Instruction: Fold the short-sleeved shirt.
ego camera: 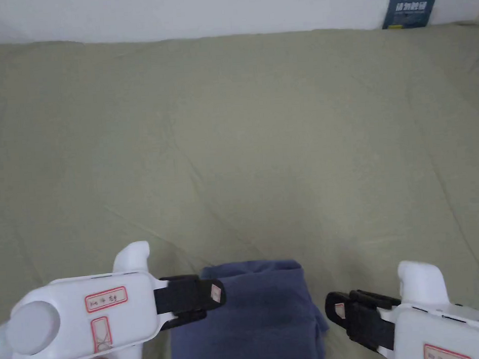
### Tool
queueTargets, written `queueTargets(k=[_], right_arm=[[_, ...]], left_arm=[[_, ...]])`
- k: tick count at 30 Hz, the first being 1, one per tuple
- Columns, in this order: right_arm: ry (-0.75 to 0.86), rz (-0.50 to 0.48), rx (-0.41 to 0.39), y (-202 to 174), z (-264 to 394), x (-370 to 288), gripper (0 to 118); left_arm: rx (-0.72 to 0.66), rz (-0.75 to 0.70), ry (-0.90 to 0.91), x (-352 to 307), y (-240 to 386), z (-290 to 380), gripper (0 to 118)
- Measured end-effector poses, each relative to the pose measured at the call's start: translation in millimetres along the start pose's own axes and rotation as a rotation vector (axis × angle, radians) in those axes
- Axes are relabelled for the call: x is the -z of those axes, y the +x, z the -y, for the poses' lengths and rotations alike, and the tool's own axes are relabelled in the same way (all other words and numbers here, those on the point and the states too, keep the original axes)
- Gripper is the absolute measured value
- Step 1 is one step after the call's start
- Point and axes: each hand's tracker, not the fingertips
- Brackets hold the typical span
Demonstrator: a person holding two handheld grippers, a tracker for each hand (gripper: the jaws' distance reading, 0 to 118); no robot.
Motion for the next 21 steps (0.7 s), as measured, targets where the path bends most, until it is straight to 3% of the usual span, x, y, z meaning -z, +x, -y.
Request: queueTargets(k=[4, 8, 10, 11, 12, 13, 14, 17, 21], right_arm=[[-0.122, -0.25, 0.042, 7, -10, 64, 0], [-0.25, -0.547, 0.247, 53, 1, 116, 0], [-0.291, -0.505, 0.302, 72, 10, 127, 0], [-0.306, -0.516, 0.331, 81, 13, 130, 0], [-0.288, -0.556, 0.362, 85, 13, 130, 0], [-0.265, -0.57, 0.383, 85, 11, 127, 0], [-0.256, -0.547, 0.372, 81, 10, 123, 0], [-0.266, -0.521, 0.33, 78, 8, 123, 0], [-0.267, -0.518, 0.338, 73, 8, 123, 0]], left_arm=[[-0.03, -0.165, 0.0, -26, -45, 2, 0], [-0.095, -0.114, -0.057, -21, -71, 2, 0], [-0.116, -0.073, -0.075, -13, -81, -1, 0], [-0.106, -0.027, -0.094, -9, -85, -2, 13], [-0.114, 0.011, -0.126, -3, -88, -4, 40], [-0.111, 0.034, -0.16, -1, -92, -5, 84], [-0.1, 0.042, -0.191, 6, -93, -7, 118], [-0.045, 0.069, -0.199, 26, -98, -3, 118], [-0.15, 0.251, -0.205, 52, -100, -4, 118]])
